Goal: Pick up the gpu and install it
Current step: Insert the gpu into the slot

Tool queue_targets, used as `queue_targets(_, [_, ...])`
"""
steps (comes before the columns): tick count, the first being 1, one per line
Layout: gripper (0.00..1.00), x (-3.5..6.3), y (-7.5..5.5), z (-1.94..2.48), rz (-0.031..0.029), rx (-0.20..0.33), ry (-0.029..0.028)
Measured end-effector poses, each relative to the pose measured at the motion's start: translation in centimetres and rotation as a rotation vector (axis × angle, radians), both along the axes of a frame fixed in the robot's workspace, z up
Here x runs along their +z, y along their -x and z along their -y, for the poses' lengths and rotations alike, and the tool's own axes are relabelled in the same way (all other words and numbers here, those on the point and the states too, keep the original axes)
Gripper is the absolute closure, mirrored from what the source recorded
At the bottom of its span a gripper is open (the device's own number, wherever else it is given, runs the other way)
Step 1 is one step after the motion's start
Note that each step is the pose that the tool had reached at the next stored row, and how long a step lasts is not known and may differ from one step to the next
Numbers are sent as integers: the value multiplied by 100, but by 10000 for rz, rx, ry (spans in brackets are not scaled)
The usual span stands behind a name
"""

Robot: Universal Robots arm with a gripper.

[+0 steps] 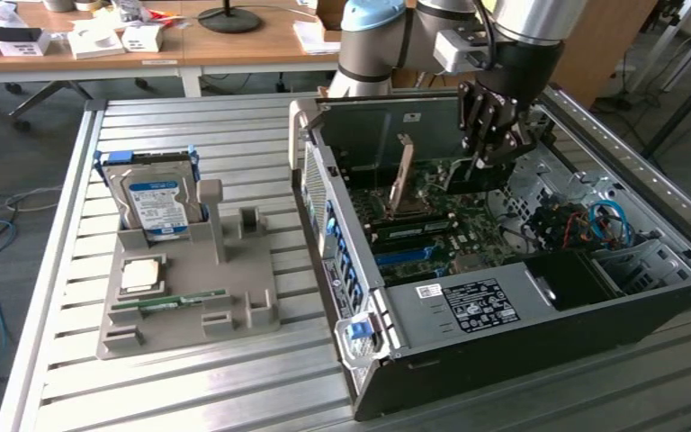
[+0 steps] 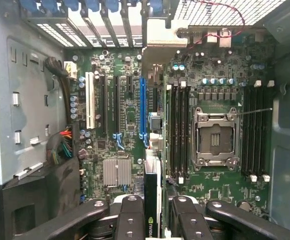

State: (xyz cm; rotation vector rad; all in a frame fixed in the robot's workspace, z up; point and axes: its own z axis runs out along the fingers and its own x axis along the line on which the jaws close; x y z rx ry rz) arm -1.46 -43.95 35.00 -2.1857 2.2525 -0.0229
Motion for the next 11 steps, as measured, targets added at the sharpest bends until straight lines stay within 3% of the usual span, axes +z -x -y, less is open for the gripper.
queue_targets(11, [74, -24, 122, 0, 1, -4, -3])
